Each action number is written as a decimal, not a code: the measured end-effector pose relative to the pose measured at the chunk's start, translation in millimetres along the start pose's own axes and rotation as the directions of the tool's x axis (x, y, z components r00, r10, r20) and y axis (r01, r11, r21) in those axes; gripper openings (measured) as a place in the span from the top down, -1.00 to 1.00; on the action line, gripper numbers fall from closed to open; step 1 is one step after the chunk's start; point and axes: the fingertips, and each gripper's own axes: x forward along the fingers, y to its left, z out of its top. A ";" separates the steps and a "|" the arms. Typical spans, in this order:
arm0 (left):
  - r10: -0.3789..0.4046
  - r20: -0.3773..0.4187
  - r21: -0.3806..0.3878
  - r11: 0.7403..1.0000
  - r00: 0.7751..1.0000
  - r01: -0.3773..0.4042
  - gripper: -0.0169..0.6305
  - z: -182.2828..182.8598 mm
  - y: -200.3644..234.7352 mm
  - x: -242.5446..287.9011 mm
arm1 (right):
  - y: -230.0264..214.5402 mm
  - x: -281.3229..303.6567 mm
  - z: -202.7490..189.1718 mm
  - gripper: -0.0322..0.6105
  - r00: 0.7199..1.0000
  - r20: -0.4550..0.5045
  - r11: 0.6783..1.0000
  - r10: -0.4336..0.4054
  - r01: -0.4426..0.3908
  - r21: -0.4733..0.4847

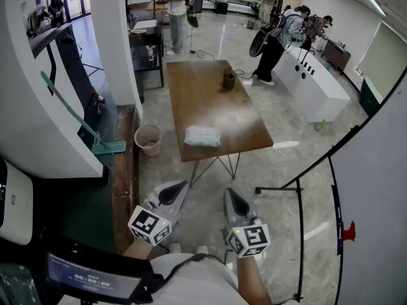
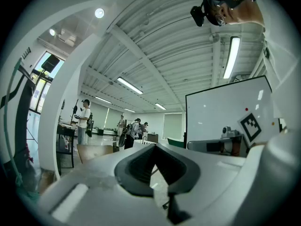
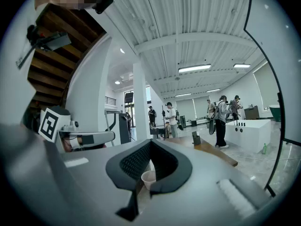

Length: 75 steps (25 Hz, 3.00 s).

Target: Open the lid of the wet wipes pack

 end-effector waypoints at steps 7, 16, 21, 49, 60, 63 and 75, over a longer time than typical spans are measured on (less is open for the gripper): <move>-0.016 -0.019 0.009 1.000 1.000 0.016 0.94 -8.3 -0.7 -0.5 | -0.5 -2.3 -5.6 0.88 1.000 -0.009 1.000 -0.009 0.009 -0.009; -0.043 -0.009 -0.015 0.999 0.999 0.043 0.94 -7.8 27.6 -14.4 | 16.9 16.3 -10.2 0.87 1.000 -0.009 1.000 -0.011 0.011 0.022; -0.053 -0.002 -0.006 0.999 0.999 0.053 0.94 -2.7 47.3 -27.8 | 28.4 24.7 -5.0 0.87 0.999 0.015 0.999 -0.042 0.042 0.024; -0.008 0.013 -0.031 0.999 1.000 0.009 0.93 -13.4 109.6 -18.5 | 27.7 83.5 -12.9 0.86 1.000 -0.027 1.000 -0.014 0.013 -0.017; 0.011 -0.019 -0.007 1.000 1.000 -0.012 0.94 -19.0 133.9 79.3 | -55.8 149.3 -10.7 0.86 0.999 -0.034 0.999 0.037 -0.037 -0.002; 0.030 -0.027 -0.012 0.999 0.999 -0.030 0.93 -16.8 141.1 106.2 | -77.2 167.4 -8.4 0.86 0.997 -0.048 0.998 0.062 -0.063 -0.006; 0.125 -0.067 0.004 0.992 0.990 -0.125 0.93 -26.6 162.3 204.4 | -152.8 243.4 -31.9 0.86 0.957 -0.156 0.964 0.246 -0.258 -0.062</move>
